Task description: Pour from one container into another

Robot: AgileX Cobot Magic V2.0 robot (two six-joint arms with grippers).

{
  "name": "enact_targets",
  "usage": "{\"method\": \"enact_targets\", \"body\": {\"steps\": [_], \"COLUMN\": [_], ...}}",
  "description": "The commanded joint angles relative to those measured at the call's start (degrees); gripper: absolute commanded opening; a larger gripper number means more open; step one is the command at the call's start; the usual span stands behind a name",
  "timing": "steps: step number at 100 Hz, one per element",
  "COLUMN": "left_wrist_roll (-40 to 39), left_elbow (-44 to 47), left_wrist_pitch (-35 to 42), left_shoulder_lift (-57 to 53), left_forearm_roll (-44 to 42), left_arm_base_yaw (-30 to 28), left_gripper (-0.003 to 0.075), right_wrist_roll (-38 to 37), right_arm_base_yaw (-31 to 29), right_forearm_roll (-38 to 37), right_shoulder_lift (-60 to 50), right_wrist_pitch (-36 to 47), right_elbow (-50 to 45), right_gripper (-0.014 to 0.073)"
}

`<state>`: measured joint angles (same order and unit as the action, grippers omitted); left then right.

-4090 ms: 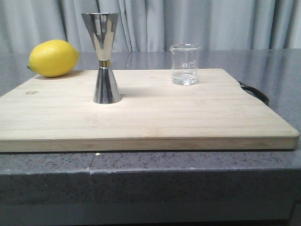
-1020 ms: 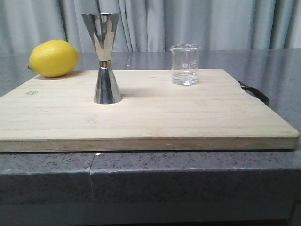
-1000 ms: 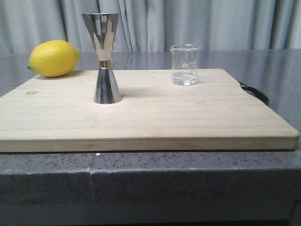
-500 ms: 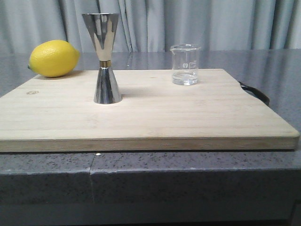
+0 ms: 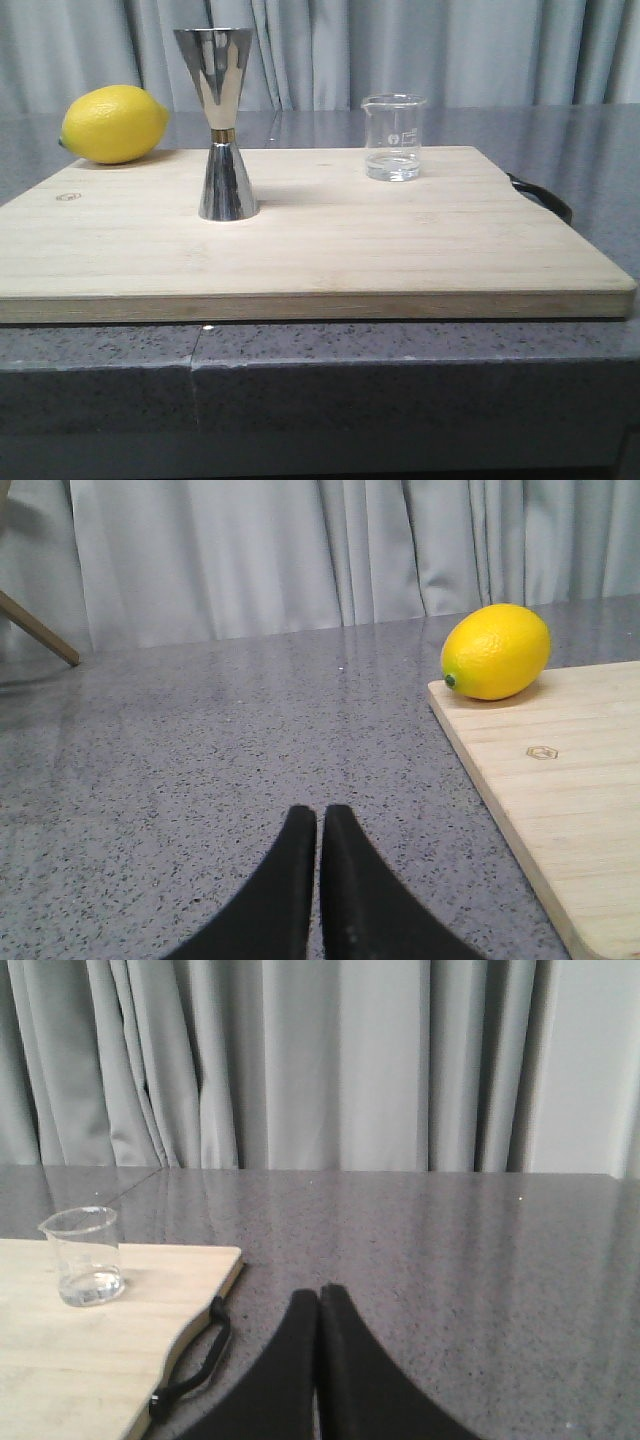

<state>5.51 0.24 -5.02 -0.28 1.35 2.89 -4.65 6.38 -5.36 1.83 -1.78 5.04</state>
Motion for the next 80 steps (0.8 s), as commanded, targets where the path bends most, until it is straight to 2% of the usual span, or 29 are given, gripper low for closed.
{"method": "enact_targets", "body": {"steps": [1,36,80], "left_wrist_roll": [-0.41,-0.41,-0.41], "left_elbow": [1.98,1.98,1.98], "left_wrist_pitch": [4.13,4.13,4.13], "left_shoulder_lift": [-1.47,-1.47,-1.47], "left_forearm_roll": [0.35,0.35,0.35], "left_arm_base_yaw": [-0.17,-0.17,-0.17], "left_gripper": [-0.0019,-0.0019,-0.0019], "right_wrist_roll": [0.93,0.93,0.93], "right_arm_base_yaw": [-0.74,-0.73,-0.73], "right_forearm_roll": [0.67,3.8,4.41], "right_shoulder_lift": [-0.74,-3.18,-3.18], "right_wrist_pitch": [4.29,5.99,4.87], "right_elbow": [-0.63,-7.29,-7.31], "right_gripper": [-0.0075,-0.0075,-0.0075]}}
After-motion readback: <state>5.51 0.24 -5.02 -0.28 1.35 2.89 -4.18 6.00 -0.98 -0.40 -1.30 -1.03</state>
